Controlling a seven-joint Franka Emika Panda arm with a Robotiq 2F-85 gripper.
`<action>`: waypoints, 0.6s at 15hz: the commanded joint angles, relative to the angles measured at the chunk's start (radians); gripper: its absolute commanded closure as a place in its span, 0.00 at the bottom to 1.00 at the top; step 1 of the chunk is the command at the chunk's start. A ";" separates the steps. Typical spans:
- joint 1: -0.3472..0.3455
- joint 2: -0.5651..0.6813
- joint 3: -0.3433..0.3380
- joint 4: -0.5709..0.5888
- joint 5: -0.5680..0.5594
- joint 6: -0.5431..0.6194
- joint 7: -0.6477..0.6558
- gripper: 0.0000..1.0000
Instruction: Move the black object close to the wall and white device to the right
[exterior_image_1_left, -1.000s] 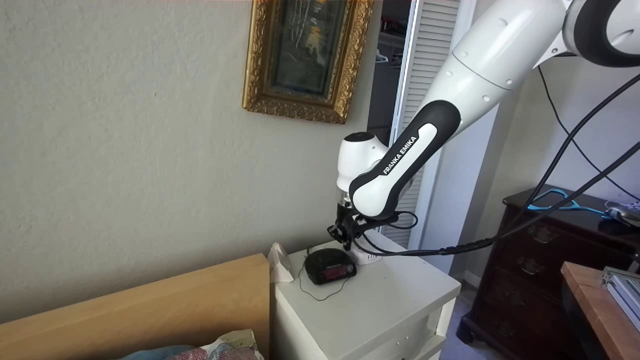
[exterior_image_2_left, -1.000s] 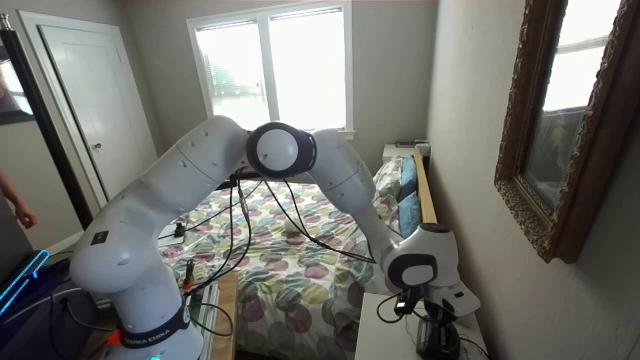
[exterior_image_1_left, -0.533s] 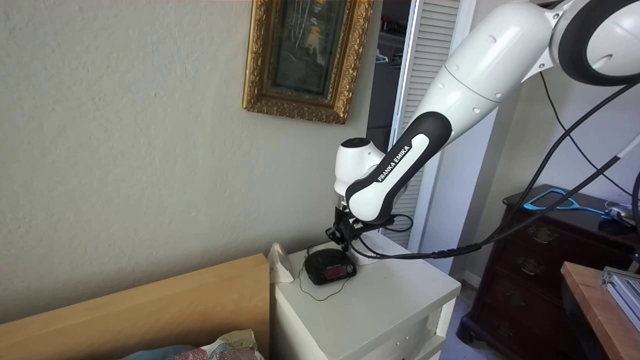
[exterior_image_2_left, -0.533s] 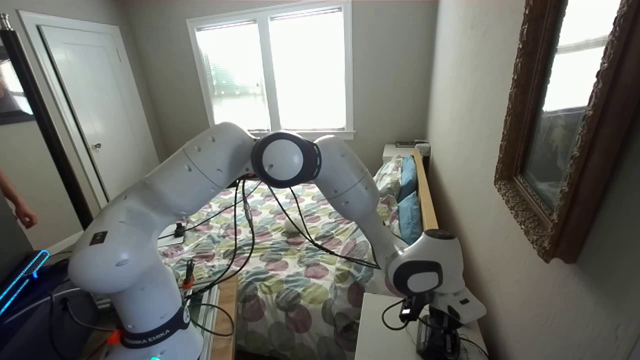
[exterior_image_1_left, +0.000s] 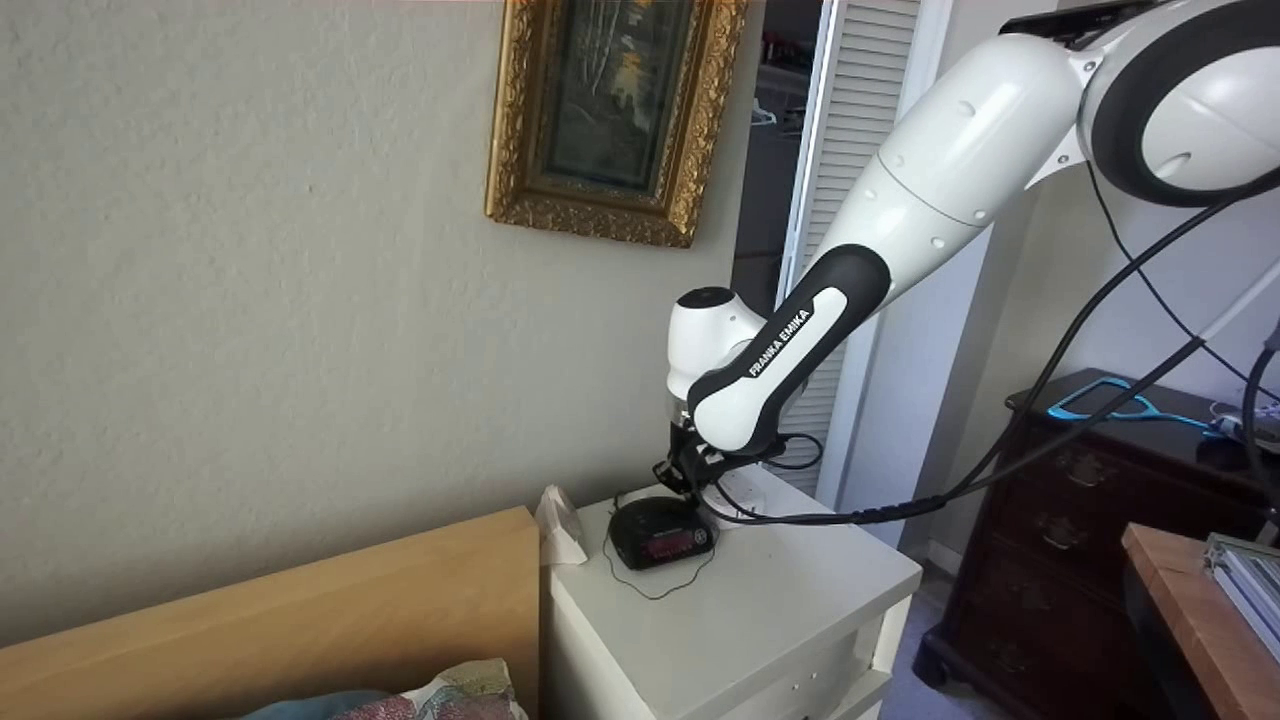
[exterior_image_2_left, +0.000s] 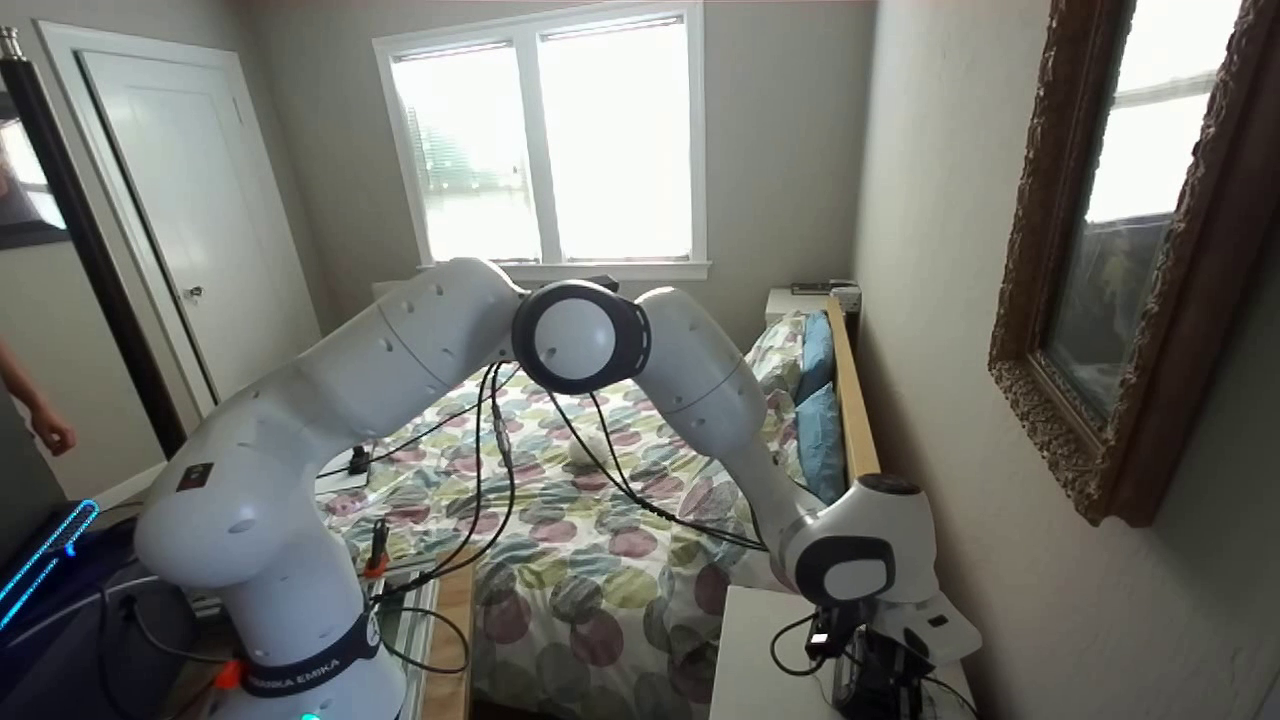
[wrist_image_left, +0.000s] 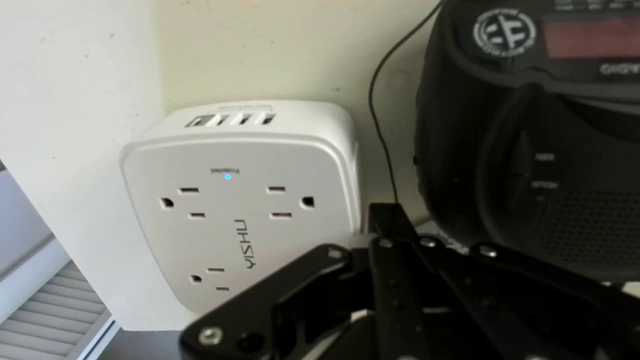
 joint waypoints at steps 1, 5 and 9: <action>-0.008 0.029 -0.012 0.044 -0.014 -0.032 0.032 1.00; -0.006 0.029 -0.032 0.039 -0.020 -0.041 0.044 1.00; -0.010 0.033 -0.044 0.037 -0.023 -0.054 0.047 1.00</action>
